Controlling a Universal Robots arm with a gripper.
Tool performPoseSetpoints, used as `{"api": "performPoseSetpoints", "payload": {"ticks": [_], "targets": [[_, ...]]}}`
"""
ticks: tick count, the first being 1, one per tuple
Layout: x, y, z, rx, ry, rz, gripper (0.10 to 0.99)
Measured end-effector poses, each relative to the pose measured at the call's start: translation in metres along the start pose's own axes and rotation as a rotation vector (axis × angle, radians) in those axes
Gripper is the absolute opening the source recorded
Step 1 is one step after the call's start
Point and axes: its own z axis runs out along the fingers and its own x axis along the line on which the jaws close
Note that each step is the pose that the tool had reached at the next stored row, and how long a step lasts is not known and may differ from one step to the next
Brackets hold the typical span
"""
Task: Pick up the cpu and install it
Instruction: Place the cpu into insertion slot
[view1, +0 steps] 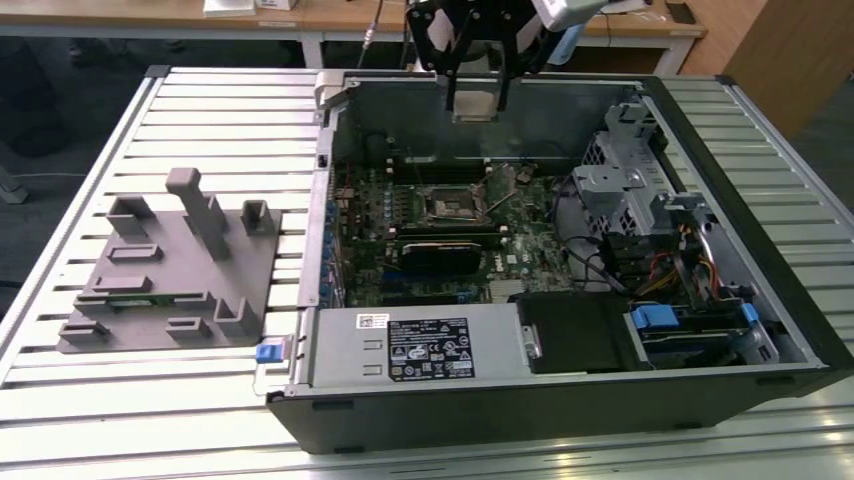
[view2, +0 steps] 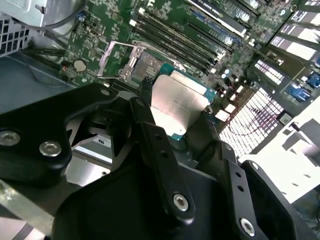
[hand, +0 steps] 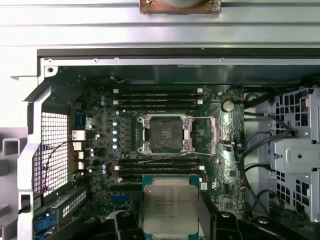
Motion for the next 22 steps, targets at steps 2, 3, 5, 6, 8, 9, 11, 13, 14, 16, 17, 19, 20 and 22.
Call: {"api": "performPoseSetpoints", "payload": {"ticks": [2,3,5,6,8,9,11,13,14,16,17,19,20,22], "targets": [[0.0,0.0,0.0,0.001,-0.0004,0.014,0.533],[0.0,0.0,0.0,0.001,-0.0009,0.028,0.533],[0.0,0.0,0.0002,0.001,-0.0021,0.057,0.533],[0.0,0.0,0.0003,0.002,-0.0026,0.072,0.533],[0.0,0.0,0.0006,0.002,-0.0036,0.101,0.533],[0.0,0.0,0.0007,0.002,-0.0041,0.118,0.533],[0.0,0.0,0.001,0.003,-0.0052,0.152,0.533],[0.0,0.0,0.0013,0.003,-0.0063,0.186,0.533],[0.0,0.0,0.0014,0.003,-0.0069,0.203,0.533],[0.0,0.0,0.0016,0.003,-0.0079,0.235,0.533],[0.0,0.0,0.0018,0.003,-0.0085,0.251,0.533],[0.0,0.0,0.002,0.003,-0.0096,0.285,0.533],[0.0,0.0,0.0021,0.003,-0.0101,0.301,0.533],[0.0,0.0,0.0024,0.003,-0.0112,0.334,0.533]]}}
